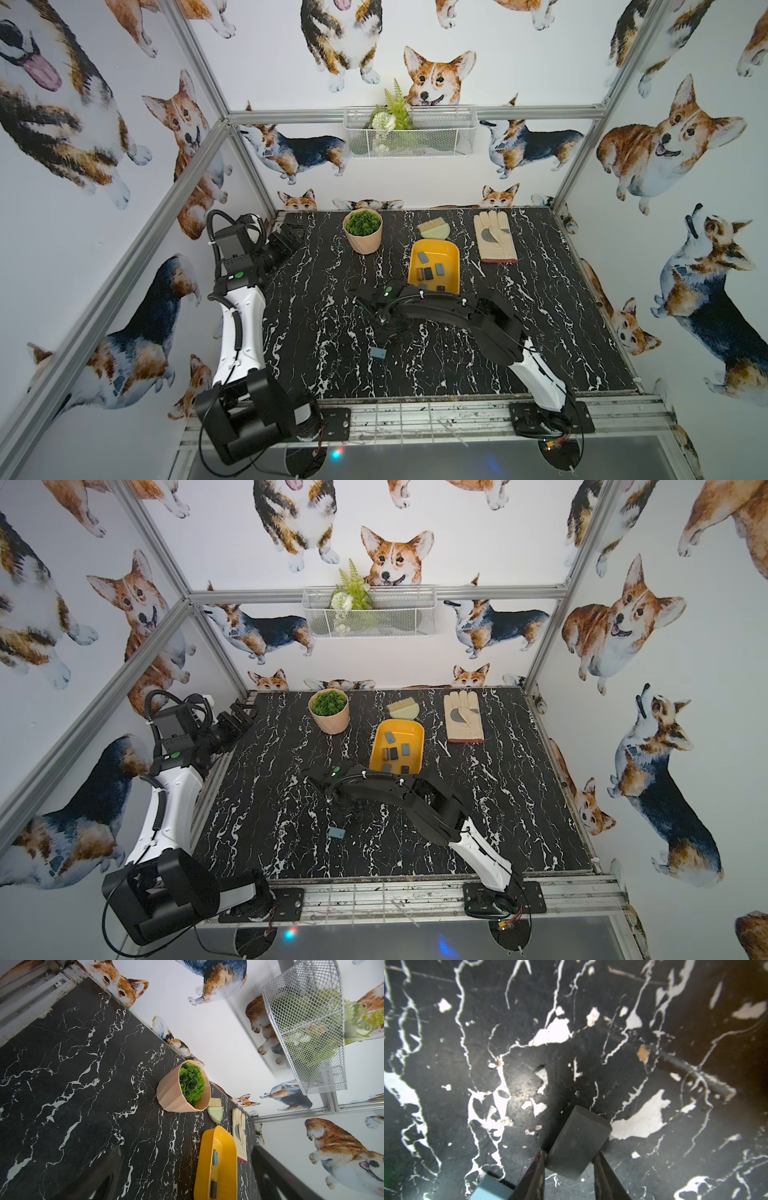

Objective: Put the eraser in the storage box
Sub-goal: Pick up the eraser from the center of the board.

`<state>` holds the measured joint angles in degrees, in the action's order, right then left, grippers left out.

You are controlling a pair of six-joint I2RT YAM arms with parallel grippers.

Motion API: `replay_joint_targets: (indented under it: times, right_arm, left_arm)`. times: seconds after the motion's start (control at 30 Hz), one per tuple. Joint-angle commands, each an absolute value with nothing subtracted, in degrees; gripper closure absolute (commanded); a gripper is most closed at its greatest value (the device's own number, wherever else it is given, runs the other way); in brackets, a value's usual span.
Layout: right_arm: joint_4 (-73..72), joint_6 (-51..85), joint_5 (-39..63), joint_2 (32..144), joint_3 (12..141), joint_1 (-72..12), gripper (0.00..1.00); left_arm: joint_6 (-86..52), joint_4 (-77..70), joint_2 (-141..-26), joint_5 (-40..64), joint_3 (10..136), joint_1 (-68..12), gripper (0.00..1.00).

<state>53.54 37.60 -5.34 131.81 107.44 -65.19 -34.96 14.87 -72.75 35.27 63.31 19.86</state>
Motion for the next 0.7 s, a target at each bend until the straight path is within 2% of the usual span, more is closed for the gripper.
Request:
replay_joint_targets:
  times: [0.0,0.43,0.67]
  right_arm:
    - [54.95,37.38,-6.89,132.23,108.06,-64.88,0.57]
    - [55.11,36.52,-5.64,134.26,111.7,-64.3,0.49]
    - [56.06,37.42,-4.76,134.98,111.58,-63.89,0.6]
  left_arm:
    - [-35.08,12.66,-72.76,36.04,63.28,20.04,0.0]
    - [-35.16,12.48,-73.04,36.21,63.37,20.04,0.0]
    - [-35.24,12.39,-73.29,36.38,63.33,20.39,0.0]
